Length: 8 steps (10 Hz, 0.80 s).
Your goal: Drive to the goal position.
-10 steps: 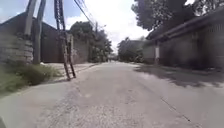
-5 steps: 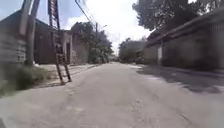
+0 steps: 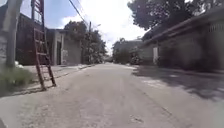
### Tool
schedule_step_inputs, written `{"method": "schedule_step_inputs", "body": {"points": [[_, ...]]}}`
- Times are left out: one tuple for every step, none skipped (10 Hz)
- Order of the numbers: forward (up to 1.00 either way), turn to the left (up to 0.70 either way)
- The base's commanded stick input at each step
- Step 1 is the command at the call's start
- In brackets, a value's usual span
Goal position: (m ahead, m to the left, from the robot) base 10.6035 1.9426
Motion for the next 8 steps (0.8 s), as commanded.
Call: {"method": "schedule_step_inputs", "body": {"points": [[1.0, 0.0], [1.0, 0.0], [1.0, 0.0], [1.0, 0.0], [1.0, 0.0], [1.0, 0.0], [1.0, 0.0], [1.0, 0.0]]}}
